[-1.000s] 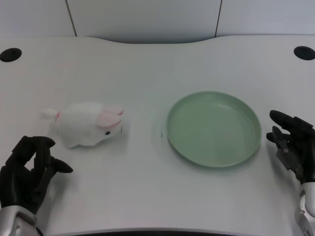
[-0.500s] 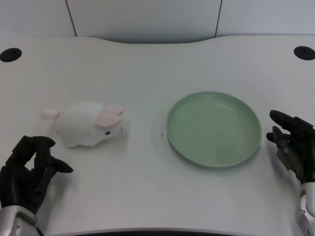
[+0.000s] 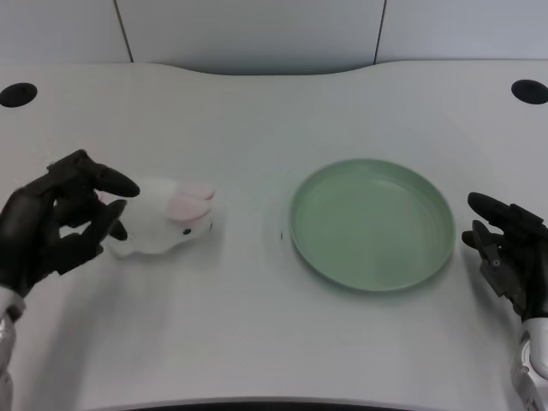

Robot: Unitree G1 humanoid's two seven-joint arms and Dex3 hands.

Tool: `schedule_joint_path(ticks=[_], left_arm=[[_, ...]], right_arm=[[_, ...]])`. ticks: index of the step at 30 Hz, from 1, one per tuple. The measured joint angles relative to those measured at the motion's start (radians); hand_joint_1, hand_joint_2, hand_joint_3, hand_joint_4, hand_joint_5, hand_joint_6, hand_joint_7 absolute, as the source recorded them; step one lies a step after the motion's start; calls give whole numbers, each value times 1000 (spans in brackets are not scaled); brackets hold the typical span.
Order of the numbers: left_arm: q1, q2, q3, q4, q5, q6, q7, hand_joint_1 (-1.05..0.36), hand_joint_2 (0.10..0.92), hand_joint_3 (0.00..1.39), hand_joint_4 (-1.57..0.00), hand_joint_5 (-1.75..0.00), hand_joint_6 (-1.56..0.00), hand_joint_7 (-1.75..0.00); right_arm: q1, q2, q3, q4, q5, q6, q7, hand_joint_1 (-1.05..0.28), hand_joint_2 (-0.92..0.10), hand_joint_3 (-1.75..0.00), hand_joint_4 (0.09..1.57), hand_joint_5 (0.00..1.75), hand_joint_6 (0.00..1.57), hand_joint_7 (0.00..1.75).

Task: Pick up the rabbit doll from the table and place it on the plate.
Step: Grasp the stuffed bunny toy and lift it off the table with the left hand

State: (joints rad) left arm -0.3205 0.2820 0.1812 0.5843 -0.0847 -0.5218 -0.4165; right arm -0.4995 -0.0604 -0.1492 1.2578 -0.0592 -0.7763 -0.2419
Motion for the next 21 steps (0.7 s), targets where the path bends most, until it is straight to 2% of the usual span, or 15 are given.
schedule_joint_path(ticks=[5, 8, 10, 11, 12, 13, 15, 17, 19, 21], left_arm=[[-68, 134, -100, -36, 233, -30, 45, -709, 921, 261, -108, -1130, -221, -590], [-109, 195, -163, -38, 363, -33, 77, -784, 920, 186, -11, -793, -102, -460], [-147, 228, -207, -40, 449, -25, 95, -817, 921, 130, -1, -609, -72, -405], [-165, 240, -221, -41, 478, -21, 104, -823, 921, 121, 0, -573, -68, -394], [-184, 251, -238, -43, 508, -14, 113, -857, 921, 114, 0, -394, -40, -331], [-208, 265, -262, -43, 548, 0, 115, -900, 921, 114, 1, -232, -16, -264], [-264, 291, -308, -44, 621, 35, 114, -949, 921, 117, 1, -89, -4, -189], [-326, 312, -349, -44, 677, 70, 105, -987, 921, 112, 1, -18, -3, -147], [-384, 323, -388, -42, 709, 99, 87, -1028, 921, 99, 1, -3, -1, -115], [-430, 324, -429, -34, 745, 124, 72, -1043, 921, 91, 1, 0, -4, -107]], right_arm=[[0, 2, -3, 0, 1, 0, 0, -333, -921, -302, 696, 717, 900, 12], [1, 3, -7, 0, 2, 0, 2, -337, -921, -291, 710, 729, 891, 7], [1, 4, -14, 1, 7, 0, 13, -337, -921, -283, 713, 733, 895, 9], [1, 6, -19, 1, 10, 0, 19, -337, -921, -280, 713, 734, 897, 10], [2, 7, -22, 1, 13, -1, 22, -340, -921, -280, 705, 730, 901, 12], [3, 8, -25, 1, 15, -1, 21, -343, -921, -286, 699, 729, 900, 11], [4, 10, -25, -1, 13, -1, 17, -346, -921, -292, 689, 725, 902, 12], [4, 11, -21, -2, 2, -1, 6, -352, -921, -296, 683, 720, 895, 8], [7, 11, -20, -3, 0, -1, 2, -349, -921, -296, 686, 720, 891, 6], [10, 13, -26, -4, 5, -6, 16, -341, -921, -298, 685, 722, 899, 10]])
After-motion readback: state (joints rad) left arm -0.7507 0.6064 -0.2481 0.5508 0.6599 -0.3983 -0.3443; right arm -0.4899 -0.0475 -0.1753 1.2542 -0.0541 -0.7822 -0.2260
